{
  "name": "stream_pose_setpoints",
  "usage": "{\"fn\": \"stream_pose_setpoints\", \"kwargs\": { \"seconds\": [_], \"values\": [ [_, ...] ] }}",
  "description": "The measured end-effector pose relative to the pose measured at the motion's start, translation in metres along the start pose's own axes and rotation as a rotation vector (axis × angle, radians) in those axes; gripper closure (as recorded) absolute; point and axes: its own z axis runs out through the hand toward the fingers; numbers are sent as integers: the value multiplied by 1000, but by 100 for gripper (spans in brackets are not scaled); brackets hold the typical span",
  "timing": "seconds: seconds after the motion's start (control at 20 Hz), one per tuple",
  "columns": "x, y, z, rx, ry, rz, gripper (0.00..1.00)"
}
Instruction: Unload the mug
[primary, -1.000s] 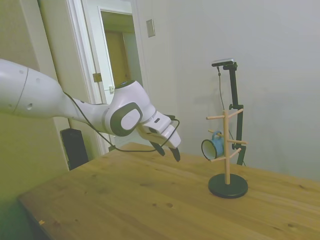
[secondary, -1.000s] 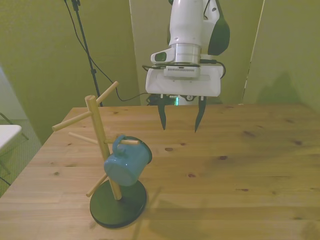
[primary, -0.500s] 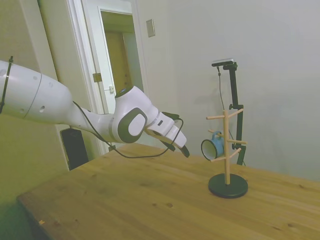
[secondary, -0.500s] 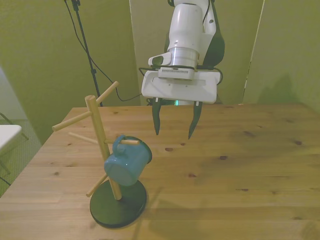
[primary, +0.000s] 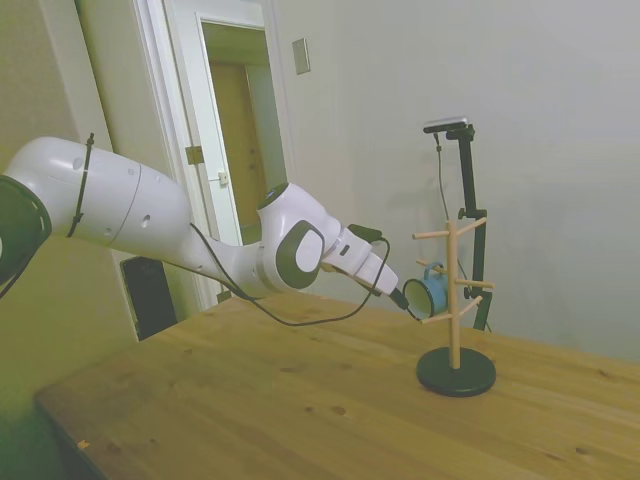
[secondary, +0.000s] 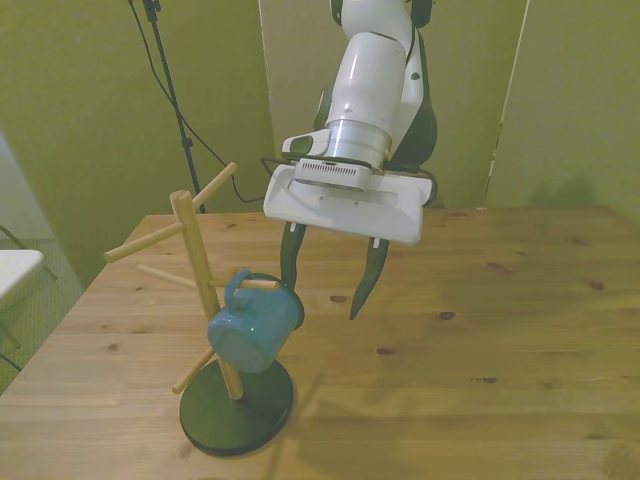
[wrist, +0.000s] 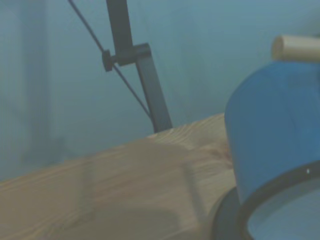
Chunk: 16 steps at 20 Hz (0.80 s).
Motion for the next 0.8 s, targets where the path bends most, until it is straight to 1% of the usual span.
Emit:
{"fn": "stream_pose_setpoints", "kwargs": {
  "seconds": [0.2, 0.35, 0.7, 0.75, 0.8],
  "values": [
    [2, -7, 2, 12, 59, 21, 0],
    [4, -10, 7, 11, 85, 40, 0],
    [16, -10, 34, -6, 128, 72, 0],
    [18, -10, 38, -8, 133, 74, 100],
    [19, -11, 41, -9, 138, 76, 100]
  ]
}}
